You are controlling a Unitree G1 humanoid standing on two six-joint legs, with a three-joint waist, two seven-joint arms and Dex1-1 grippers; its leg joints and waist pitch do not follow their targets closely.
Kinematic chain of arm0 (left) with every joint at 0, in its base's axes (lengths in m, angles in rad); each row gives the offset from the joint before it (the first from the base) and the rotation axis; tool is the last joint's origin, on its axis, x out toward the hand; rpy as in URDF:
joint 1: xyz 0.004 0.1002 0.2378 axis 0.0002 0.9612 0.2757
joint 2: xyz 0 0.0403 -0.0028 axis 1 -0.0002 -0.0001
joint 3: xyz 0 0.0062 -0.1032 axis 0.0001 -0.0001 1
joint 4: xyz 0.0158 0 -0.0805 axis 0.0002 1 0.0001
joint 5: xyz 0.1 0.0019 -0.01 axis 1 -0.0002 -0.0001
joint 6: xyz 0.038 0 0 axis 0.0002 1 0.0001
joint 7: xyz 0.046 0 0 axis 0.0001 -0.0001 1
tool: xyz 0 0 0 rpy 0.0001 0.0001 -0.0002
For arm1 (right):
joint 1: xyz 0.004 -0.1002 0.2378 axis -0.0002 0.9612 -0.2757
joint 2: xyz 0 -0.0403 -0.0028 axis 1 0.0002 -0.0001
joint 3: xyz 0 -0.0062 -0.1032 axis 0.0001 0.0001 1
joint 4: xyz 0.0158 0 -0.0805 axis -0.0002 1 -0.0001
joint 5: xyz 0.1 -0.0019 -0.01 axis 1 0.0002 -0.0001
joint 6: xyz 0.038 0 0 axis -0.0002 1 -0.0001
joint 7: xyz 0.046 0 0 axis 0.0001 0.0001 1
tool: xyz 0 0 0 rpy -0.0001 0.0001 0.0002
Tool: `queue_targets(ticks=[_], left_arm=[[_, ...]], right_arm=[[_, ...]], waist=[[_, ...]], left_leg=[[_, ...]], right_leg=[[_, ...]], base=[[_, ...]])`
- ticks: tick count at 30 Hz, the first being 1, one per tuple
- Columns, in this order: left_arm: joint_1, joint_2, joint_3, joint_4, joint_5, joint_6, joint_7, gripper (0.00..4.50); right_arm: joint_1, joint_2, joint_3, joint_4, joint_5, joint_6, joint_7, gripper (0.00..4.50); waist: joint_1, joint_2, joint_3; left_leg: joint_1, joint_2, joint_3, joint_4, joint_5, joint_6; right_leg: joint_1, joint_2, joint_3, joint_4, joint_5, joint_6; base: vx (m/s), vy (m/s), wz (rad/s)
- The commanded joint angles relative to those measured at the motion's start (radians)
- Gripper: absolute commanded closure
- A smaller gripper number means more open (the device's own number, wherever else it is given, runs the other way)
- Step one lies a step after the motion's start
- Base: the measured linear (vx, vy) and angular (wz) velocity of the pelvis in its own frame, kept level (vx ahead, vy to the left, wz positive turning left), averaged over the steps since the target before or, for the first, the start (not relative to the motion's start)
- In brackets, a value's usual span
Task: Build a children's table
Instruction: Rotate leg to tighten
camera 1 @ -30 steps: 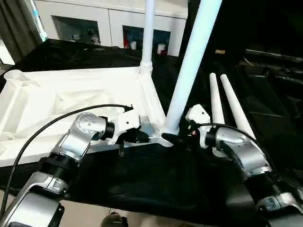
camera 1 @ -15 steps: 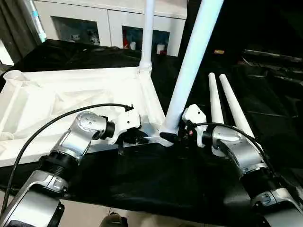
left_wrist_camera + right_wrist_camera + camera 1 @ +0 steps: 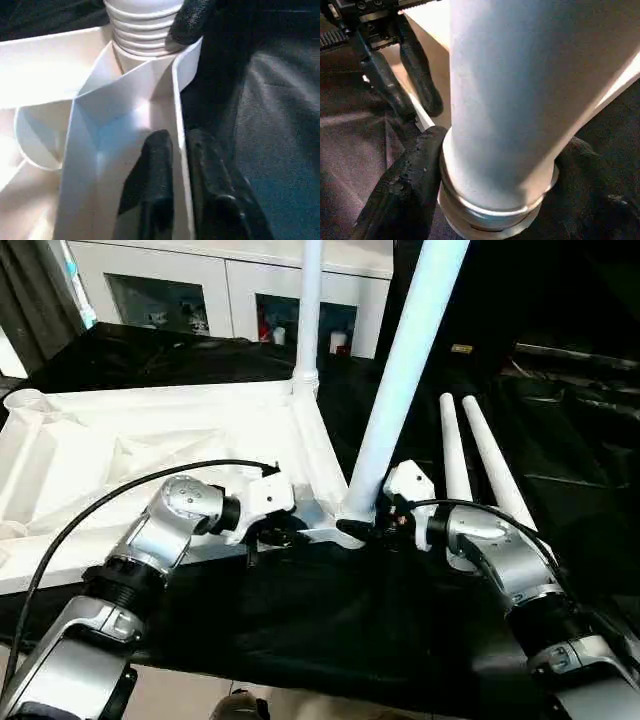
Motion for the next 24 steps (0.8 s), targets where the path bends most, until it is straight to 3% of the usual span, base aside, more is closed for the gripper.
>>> queue_targets(ticks=[1, 7, 17, 20, 21, 23, 24], left_arm=[[-0.017, 0.007, 0.003, 0.007, -0.005, -0.003, -0.005, 4.06], [-0.014, 0.005, 0.006, 0.012, -0.017, -0.003, -0.026, 4.48], [-0.013, -0.001, 0.015, 0.018, -0.028, 0.026, -0.018, 4.50], [-0.028, -0.029, 0.034, 0.046, -0.019, 0.051, 0.058, 4.50], [-0.036, -0.046, 0.040, 0.058, -0.011, 0.066, 0.102, 4.50], [-0.053, -0.080, 0.047, 0.085, 0.007, 0.095, 0.182, 4.50], [-0.071, -0.117, 0.050, 0.114, 0.024, 0.121, 0.263, 4.50]], right_arm=[[-0.013, -0.004, -0.012, 0.015, -0.007, -0.006, -0.003, 1.76], [-0.013, -0.002, -0.012, 0.018, -0.007, -0.010, 0.001, 1.76], [-0.003, 0.018, -0.021, 0.025, 0.003, 0.006, -0.019, 1.76], [-0.003, 0.059, -0.045, 0.063, -0.009, 0.038, -0.131, 1.76], [-0.006, 0.083, -0.059, 0.089, -0.015, 0.053, -0.195, 1.76], [-0.016, 0.130, -0.089, 0.142, -0.021, 0.075, -0.318, 1.76], [-0.039, 0.177, -0.135, 0.202, -0.004, 0.091, -0.441, 1.76]], waist=[[-0.005, 0.006, -0.067], [-0.003, 0.006, -0.066], [-0.003, 0.003, -0.066], [-0.006, 0.003, -0.063], [-0.007, -0.003, -0.064], [-0.012, 0.001, -0.060], [-0.016, 0.000, -0.060]], left_leg=[[0.040, 0.065, -0.030, -0.095, -0.288, -0.035], [0.041, 0.064, -0.029, -0.096, -0.301, -0.038], [0.038, 0.064, -0.028, -0.097, -0.267, -0.024], [0.039, 0.063, -0.028, -0.099, -0.278, -0.033], [0.040, 0.063, -0.028, -0.099, -0.283, -0.036], [0.045, 0.064, -0.031, -0.103, -0.319, -0.063], [0.045, 0.063, -0.032, -0.105, -0.339, -0.073]], right_leg=[[0.019, -0.075, 0.044, -0.086, -0.150, -0.238], [0.017, -0.076, 0.045, -0.089, -0.170, -0.235], [0.020, -0.077, 0.044, -0.089, -0.155, -0.237], [0.017, -0.077, 0.046, -0.093, -0.194, -0.233], [0.017, -0.078, 0.045, -0.094, -0.209, -0.229], [0.011, -0.080, 0.046, -0.100, -0.284, -0.216], [0.010, -0.080, 0.047, -0.102, -0.314, -0.209]], base=[[0.000, 0.000, 0.00], [0.000, 0.000, 0.00], [0.000, 0.000, 0.00], [0.000, 0.000, 0.00], [0.000, 0.000, 0.00], [0.000, 0.000, 0.00], [0.000, 0.000, 0.00]])
